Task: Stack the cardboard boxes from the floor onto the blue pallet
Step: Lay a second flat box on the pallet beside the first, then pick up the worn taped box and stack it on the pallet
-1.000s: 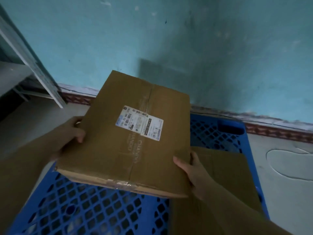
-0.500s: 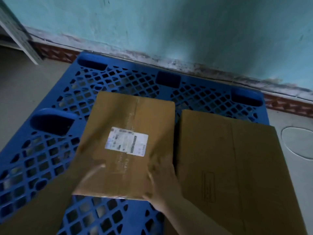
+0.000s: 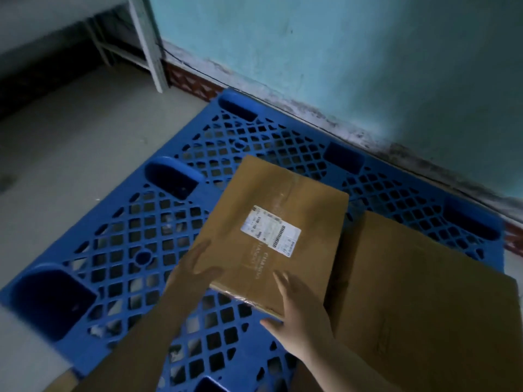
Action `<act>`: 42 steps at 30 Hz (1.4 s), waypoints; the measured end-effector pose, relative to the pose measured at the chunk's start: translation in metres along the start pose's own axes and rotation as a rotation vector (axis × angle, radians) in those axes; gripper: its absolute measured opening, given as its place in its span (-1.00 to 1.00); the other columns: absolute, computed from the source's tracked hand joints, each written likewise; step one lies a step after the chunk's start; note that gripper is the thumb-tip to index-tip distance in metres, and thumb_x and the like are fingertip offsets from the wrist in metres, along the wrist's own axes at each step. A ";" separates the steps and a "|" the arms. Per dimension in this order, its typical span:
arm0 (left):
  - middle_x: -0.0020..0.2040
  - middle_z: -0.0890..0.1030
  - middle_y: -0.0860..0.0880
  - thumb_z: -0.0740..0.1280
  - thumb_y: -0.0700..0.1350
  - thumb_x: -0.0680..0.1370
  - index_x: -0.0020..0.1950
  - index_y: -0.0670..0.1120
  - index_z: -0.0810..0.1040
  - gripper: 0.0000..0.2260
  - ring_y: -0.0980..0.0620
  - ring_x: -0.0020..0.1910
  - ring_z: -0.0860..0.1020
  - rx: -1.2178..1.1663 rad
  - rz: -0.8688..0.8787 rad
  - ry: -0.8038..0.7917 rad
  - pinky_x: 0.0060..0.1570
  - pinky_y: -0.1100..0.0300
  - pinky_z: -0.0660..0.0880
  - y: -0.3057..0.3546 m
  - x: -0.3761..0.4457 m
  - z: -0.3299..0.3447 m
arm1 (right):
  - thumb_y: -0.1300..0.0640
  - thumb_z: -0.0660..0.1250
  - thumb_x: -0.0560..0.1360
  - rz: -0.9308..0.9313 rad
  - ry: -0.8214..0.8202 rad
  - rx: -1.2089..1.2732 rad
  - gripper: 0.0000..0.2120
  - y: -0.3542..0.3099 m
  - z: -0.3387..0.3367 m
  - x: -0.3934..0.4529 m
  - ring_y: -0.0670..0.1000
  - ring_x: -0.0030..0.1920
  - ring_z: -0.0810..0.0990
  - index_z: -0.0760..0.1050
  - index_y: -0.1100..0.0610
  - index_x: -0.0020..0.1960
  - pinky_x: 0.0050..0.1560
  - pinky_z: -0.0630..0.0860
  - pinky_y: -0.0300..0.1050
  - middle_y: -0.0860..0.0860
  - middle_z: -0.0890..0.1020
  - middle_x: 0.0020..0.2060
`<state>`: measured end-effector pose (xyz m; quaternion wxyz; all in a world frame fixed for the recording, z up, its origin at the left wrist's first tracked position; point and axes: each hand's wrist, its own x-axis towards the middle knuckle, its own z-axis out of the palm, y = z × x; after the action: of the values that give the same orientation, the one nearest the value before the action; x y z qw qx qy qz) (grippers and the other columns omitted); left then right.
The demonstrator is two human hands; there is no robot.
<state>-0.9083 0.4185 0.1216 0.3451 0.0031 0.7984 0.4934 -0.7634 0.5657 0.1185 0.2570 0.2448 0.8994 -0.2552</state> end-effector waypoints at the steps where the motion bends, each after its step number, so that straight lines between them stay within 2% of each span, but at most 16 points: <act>1: 0.37 0.37 0.07 0.36 -0.14 0.49 0.40 0.12 0.33 -0.50 0.10 0.16 0.38 -0.024 -0.009 0.054 -0.06 0.16 0.40 0.001 -0.007 -0.016 | -0.26 0.23 0.45 -0.059 0.022 0.012 -0.16 -0.010 -0.005 -0.004 -0.04 0.52 -0.07 -0.21 -0.08 0.51 0.48 0.00 -0.06 -0.11 -0.05 0.53; 5: 0.39 0.39 0.04 0.40 -0.13 0.46 0.35 0.13 0.37 -0.51 -0.01 0.38 0.35 -0.183 -0.054 0.232 0.19 0.00 0.38 0.000 -0.045 -0.077 | -0.26 0.29 0.41 -0.257 0.066 0.076 -0.13 -0.070 -0.021 -0.019 -0.11 0.50 -0.01 -0.17 -0.14 0.51 0.45 0.10 -0.13 -0.20 0.01 0.51; 6: 0.39 0.39 0.03 0.40 -0.13 0.46 0.38 0.11 0.36 -0.48 -0.01 0.38 0.35 -0.213 -0.052 0.247 0.17 0.03 0.38 -0.002 -0.061 -0.092 | -0.26 0.31 0.40 -0.294 0.053 0.090 -0.12 -0.087 -0.025 -0.024 -0.11 0.50 0.00 -0.16 -0.14 0.51 0.44 0.12 -0.13 -0.20 0.01 0.51; 10: 0.36 0.43 -0.05 0.36 -0.24 0.48 0.40 -0.02 0.37 -0.50 -0.07 0.27 0.44 -0.350 -0.003 0.347 0.13 0.12 0.44 -0.002 -0.150 -0.149 | -0.22 0.36 0.39 -0.455 0.001 0.143 -0.11 -0.164 -0.039 -0.064 -0.11 0.49 0.06 -0.12 -0.15 0.50 0.39 0.20 -0.10 -0.19 0.05 0.50; 12: 0.33 0.44 -0.16 0.32 -0.35 0.48 0.41 -0.14 0.35 -0.50 -0.11 0.19 0.48 -0.423 0.013 0.442 -0.03 0.30 0.46 0.008 -0.212 -0.183 | -0.20 0.38 0.38 -0.551 -0.030 0.172 -0.12 -0.208 -0.049 -0.103 -0.10 0.48 0.10 -0.10 -0.15 0.50 0.34 0.23 -0.12 -0.17 0.09 0.50; 14: 0.28 0.46 -0.15 0.30 -0.36 0.49 0.39 -0.13 0.37 -0.52 -0.01 0.02 0.53 -0.447 0.029 0.566 -0.21 0.41 0.41 0.021 -0.289 -0.217 | -0.19 0.40 0.37 -0.649 -0.034 0.175 -0.11 -0.252 -0.063 -0.153 -0.06 0.46 0.18 -0.07 -0.14 0.50 0.28 0.28 -0.14 -0.14 0.14 0.49; 15: 0.25 0.46 -0.10 0.29 -0.32 0.50 0.39 -0.10 0.37 -0.54 0.10 -0.07 0.52 -0.456 0.035 0.623 -0.23 0.44 0.39 0.025 -0.330 -0.235 | -0.18 0.41 0.36 -0.675 -0.041 0.193 -0.12 -0.275 -0.070 -0.180 -0.04 0.45 0.21 -0.04 -0.15 0.50 0.27 0.29 -0.11 -0.14 0.17 0.48; 17: 0.22 0.45 -0.03 0.28 -0.24 0.53 0.40 -0.03 0.36 -0.55 0.21 -0.08 0.49 -0.495 0.016 0.711 -0.08 0.33 0.36 0.023 -0.419 -0.263 | -0.15 0.44 0.34 -0.719 -0.092 0.227 -0.14 -0.320 -0.076 -0.242 -0.03 0.42 0.26 0.03 -0.15 0.48 0.28 0.29 -0.08 -0.13 0.25 0.44; 20: 0.25 0.46 -0.02 0.28 -0.17 0.53 0.36 0.05 0.37 -0.59 0.02 0.13 0.47 -0.553 -0.029 0.834 0.16 0.07 0.33 0.017 -0.550 -0.291 | -0.10 0.50 0.28 -0.845 -0.191 0.311 -0.15 -0.381 -0.075 -0.338 -0.08 0.36 0.32 0.14 -0.11 0.45 0.26 0.29 -0.12 -0.08 0.35 0.38; 22: 0.25 0.47 -0.05 0.28 -0.16 0.53 0.34 0.06 0.38 -0.61 -0.04 0.19 0.45 -0.598 -0.036 0.935 0.21 -0.02 0.33 0.008 -0.630 -0.304 | -0.10 0.52 0.25 -0.904 -0.280 0.344 -0.13 -0.420 -0.070 -0.403 -0.06 0.34 0.34 0.17 -0.09 0.44 0.22 0.31 -0.11 -0.05 0.38 0.37; 24: 0.25 0.48 -0.05 0.27 -0.16 0.54 0.33 0.07 0.38 -0.63 -0.07 0.20 0.45 -0.637 -0.045 1.016 0.22 -0.05 0.33 0.004 -0.704 -0.312 | -0.20 0.48 0.16 -0.958 -0.366 0.361 -0.05 -0.452 -0.062 -0.466 -0.03 0.34 0.35 0.16 -0.07 0.45 0.23 0.35 -0.06 -0.02 0.37 0.37; 26: 0.24 0.48 -0.06 0.25 -0.16 0.55 0.33 0.07 0.37 -0.64 -0.07 0.20 0.46 -0.666 -0.030 1.092 0.21 -0.07 0.32 -0.005 -0.771 -0.318 | -0.19 0.46 0.18 -1.022 -0.447 0.371 -0.07 -0.478 -0.051 -0.524 -0.04 0.32 0.36 0.15 -0.06 0.45 0.21 0.35 -0.08 -0.01 0.37 0.38; 29: 0.21 0.48 -0.04 0.23 -0.15 0.55 0.34 0.07 0.36 -0.64 -0.03 0.15 0.47 -0.684 -0.010 1.195 0.17 -0.04 0.33 -0.021 -0.868 -0.314 | -0.06 0.48 0.30 -1.109 -0.544 0.375 -0.18 -0.501 -0.023 -0.606 -0.08 0.24 0.36 0.17 -0.01 0.45 0.12 0.34 -0.13 0.03 0.37 0.37; 34: 0.24 0.47 -0.03 0.27 -0.12 0.53 0.35 0.07 0.36 -0.61 -0.05 0.20 0.46 -0.673 -0.028 1.367 0.20 -0.05 0.35 -0.052 -1.004 -0.293 | -0.06 0.46 0.30 -1.213 -0.688 0.370 -0.17 -0.510 0.031 -0.729 -0.01 0.28 0.38 0.16 0.03 0.46 0.18 0.35 -0.09 0.07 0.35 0.39; 39: 0.24 0.48 -0.04 0.28 -0.11 0.53 0.39 0.04 0.32 -0.57 -0.09 0.22 0.44 -0.751 -0.072 1.528 0.22 -0.09 0.35 -0.088 -1.094 -0.263 | -0.23 0.41 0.20 -1.275 -0.833 0.291 -0.07 -0.494 0.088 -0.815 0.04 0.32 0.37 0.14 0.01 0.46 0.25 0.34 0.00 0.07 0.34 0.41; 42: 0.23 0.47 -0.04 0.28 -0.11 0.53 0.40 0.03 0.31 -0.57 -0.08 0.20 0.44 -0.774 -0.092 1.600 0.20 -0.07 0.35 -0.106 -1.128 -0.251 | -0.23 0.42 0.19 -1.320 -0.894 0.244 -0.07 -0.494 0.111 -0.850 0.01 0.29 0.37 0.15 0.01 0.46 0.27 0.34 0.02 0.06 0.35 0.39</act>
<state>-0.1528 -0.2228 0.7255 -0.3196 -0.4913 0.5772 0.5686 -0.3727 -0.1321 0.7004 0.3602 -0.4359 0.6364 -0.5246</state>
